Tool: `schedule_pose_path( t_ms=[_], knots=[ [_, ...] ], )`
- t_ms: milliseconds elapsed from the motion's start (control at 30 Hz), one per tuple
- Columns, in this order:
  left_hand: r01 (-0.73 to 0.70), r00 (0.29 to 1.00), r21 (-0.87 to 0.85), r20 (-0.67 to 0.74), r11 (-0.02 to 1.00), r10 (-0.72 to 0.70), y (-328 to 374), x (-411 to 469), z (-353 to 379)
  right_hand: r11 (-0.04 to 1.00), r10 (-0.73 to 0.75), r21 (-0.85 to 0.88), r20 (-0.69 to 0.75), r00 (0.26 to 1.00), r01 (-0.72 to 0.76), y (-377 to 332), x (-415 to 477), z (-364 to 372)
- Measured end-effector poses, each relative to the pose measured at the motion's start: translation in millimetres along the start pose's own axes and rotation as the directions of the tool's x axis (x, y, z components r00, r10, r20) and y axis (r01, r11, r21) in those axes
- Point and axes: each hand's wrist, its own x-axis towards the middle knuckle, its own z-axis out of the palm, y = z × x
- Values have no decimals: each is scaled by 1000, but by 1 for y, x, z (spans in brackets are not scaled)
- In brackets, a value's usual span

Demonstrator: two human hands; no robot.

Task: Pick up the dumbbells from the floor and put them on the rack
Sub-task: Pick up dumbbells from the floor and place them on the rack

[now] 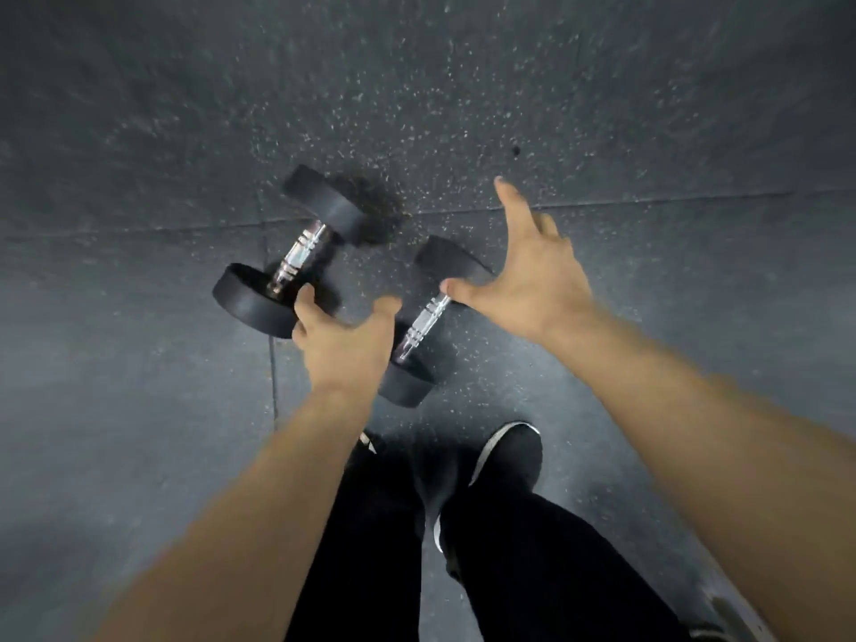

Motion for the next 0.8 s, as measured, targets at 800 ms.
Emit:
schedule_pose_path(
  t_ms=[800],
  knots=[
    [589,804,-344,157,732,-573,-120,143,72,980,45,-195,-14,999,-47,44,156,144]
  ],
)
